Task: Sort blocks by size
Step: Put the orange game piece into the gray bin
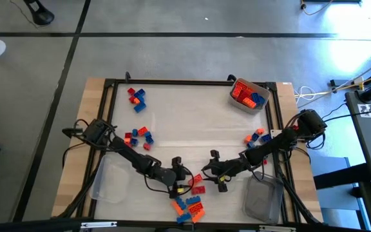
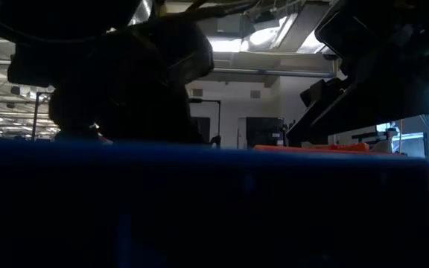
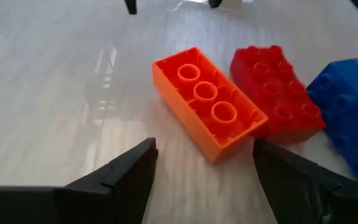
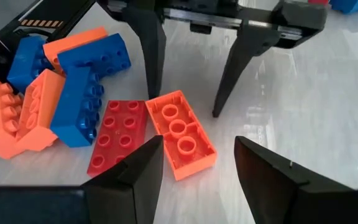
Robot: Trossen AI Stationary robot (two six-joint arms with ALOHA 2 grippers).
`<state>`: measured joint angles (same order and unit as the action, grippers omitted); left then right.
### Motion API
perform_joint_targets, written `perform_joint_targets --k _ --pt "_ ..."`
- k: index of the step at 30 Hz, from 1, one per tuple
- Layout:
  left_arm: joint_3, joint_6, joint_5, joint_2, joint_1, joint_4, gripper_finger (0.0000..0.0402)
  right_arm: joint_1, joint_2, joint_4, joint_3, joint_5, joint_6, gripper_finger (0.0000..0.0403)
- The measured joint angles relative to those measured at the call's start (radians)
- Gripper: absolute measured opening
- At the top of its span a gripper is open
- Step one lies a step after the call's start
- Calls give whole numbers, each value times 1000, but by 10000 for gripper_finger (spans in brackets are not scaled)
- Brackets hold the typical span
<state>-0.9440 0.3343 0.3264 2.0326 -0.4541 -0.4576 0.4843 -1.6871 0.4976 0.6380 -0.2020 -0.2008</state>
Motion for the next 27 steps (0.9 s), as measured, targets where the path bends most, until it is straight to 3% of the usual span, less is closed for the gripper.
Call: perform_joint_targets --k 9,16,27 --pt "0 -5 93 -3 40 11 253 0 0 0 0 -1 0 195" --pt "0 6 99 -34 62 18 253 0 0 -14 0 -4 0 195" --pt "0 -104 95 10 41 -150 253 0 0 -21 0 -6 -1 195"
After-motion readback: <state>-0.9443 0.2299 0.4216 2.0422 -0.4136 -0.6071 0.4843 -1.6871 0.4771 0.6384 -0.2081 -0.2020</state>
